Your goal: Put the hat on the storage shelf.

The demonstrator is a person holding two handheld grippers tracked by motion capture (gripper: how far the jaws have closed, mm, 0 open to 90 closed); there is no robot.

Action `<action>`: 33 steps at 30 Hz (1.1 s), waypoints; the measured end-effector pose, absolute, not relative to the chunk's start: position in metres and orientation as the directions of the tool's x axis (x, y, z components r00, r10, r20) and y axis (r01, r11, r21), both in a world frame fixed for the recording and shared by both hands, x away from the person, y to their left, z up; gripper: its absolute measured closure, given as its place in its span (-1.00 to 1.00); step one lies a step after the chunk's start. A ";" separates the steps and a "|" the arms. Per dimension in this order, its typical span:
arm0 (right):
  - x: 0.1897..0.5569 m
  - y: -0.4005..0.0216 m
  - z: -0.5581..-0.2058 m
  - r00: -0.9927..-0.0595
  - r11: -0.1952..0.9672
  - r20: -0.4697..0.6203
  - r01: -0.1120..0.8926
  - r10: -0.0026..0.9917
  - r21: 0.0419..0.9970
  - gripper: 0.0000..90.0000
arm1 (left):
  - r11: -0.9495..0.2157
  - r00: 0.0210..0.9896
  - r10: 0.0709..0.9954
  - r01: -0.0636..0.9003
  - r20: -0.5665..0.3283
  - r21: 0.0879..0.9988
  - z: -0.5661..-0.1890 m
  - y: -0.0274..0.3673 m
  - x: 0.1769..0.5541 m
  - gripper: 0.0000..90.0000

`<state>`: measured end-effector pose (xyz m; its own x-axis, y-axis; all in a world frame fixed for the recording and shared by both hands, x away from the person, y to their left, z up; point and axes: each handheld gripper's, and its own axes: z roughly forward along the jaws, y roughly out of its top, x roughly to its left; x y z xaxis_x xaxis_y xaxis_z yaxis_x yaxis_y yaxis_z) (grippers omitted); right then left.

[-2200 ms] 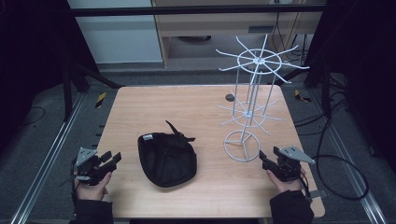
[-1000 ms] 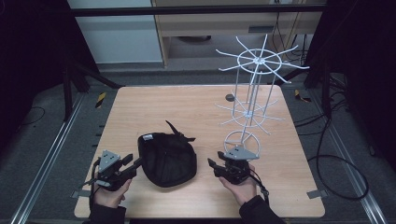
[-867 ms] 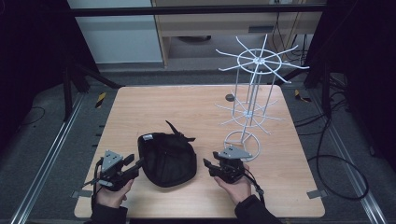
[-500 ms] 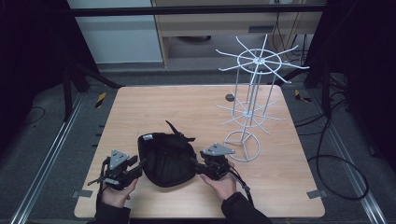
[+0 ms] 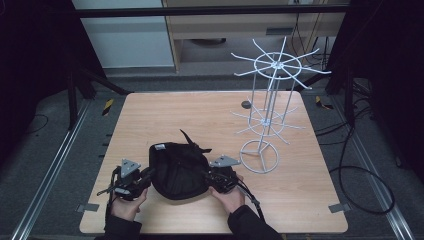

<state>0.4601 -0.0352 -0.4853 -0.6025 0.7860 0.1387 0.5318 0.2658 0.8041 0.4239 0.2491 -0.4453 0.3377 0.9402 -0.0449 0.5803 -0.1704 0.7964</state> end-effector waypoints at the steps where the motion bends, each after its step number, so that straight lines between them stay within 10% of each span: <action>1: 0.460 -0.035 -0.485 -0.603 0.264 0.143 0.534 0.785 0.803 0.65 | -0.170 0.335 0.941 0.581 -0.043 0.796 -0.446 0.249 0.425 0.74; 33: 0.445 -0.029 -0.434 -0.893 0.260 0.121 0.252 0.433 0.932 0.84 | -0.153 0.319 0.945 0.636 -0.077 0.757 -0.472 0.235 0.462 0.81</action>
<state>0.4455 -0.0289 -0.4342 -0.8932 0.4333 0.1206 0.2520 0.2601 0.9321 0.4621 0.2351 -0.4723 0.3192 0.9446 -0.0771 0.6357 -0.1530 0.7566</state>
